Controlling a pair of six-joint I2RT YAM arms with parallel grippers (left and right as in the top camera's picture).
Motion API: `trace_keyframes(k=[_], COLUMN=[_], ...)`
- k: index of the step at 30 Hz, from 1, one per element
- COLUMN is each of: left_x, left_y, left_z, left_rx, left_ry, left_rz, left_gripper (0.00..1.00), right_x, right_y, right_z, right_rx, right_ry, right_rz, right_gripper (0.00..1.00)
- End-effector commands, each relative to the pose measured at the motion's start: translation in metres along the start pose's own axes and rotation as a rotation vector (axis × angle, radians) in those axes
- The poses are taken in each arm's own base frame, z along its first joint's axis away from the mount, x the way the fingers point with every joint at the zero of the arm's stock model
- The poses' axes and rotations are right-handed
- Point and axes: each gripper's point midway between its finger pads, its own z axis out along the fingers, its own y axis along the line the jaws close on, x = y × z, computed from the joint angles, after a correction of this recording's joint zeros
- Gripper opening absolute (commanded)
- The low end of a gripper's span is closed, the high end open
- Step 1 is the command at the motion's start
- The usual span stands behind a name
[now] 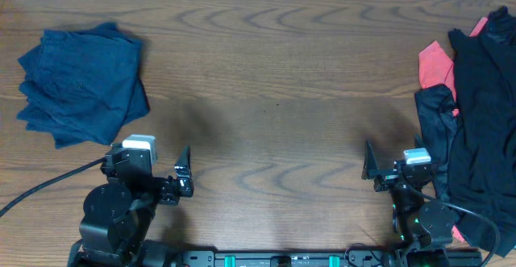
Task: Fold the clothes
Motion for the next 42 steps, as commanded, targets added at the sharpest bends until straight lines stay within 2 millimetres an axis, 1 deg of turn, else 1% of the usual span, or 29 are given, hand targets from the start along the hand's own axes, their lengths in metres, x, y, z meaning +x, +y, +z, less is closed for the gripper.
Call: trace_keyframes(k=[1, 12, 14, 18, 22, 26, 28, 30, 32, 34, 38, 42], left_x=[0.001, 0.001, 0.004, 0.020, 0.050, 0.077, 0.086, 0.091, 0.090, 0.084, 0.070, 0.056], left_y=[0.001, 0.001, 0.002, 0.005, 0.016, 0.034, 0.042, 0.048, 0.053, 0.056, 0.060, 0.065], left_z=[0.000, 0.000, 0.000, 0.000, 0.005, 0.022, 0.033, 0.044, 0.052, 0.057, 0.062, 0.062], left_rx=[-0.006, -0.006, -0.008, -0.021, -0.056, -0.127, -0.150, -0.165, -0.173, -0.176, -0.179, -0.189], left_ry=[0.000, 0.001, 0.010, 0.056, 0.102, 0.074, 0.031, -0.028, -0.100, -0.168, -0.297, -0.411], left_rz=[-0.004, -0.004, -0.004, -0.003, -0.023, -0.050, -0.058, -0.070, -0.076, -0.079, -0.080, -0.080], left_gripper=[0.98, 0.98, 0.98, 0.98, 0.98, 0.98, 0.98, 0.98, 0.98, 0.98, 0.98, 0.98], right_x=[0.001, 0.001, 0.001, 0.001, 0.001, 0.001, 0.001, 0.001, 0.001, 0.001, 0.001, 0.001], right_y=[0.000, 0.000, 0.000, 0.000, 0.000, 0.000, 0.000, 0.000, 0.000, 0.000, 0.000, 0.000], right_z=[0.000, 0.000, 0.000, 0.000, 0.000, 0.000, 0.000, 0.000, 0.000, 0.000, 0.000, 0.000], right_rx=[-0.005, -0.004, -0.005, -0.005, -0.005, -0.005, -0.004, -0.005, -0.005, -0.005, -0.005, -0.005], right_ry=[0.000, 0.000, 0.000, 0.000, 0.000, 0.000, 0.000, 0.000, 0.000, 0.000, 0.000, 0.000], right_rz=[-0.011, -0.011, -0.011, -0.011, -0.011, -0.011, -0.011, -0.011, -0.011, -0.011, -0.011, -0.011], right_gripper=[0.99, 0.99, 0.99, 0.99, 0.99, 0.99, 0.99, 0.99, 0.99, 0.99, 0.99, 0.99])
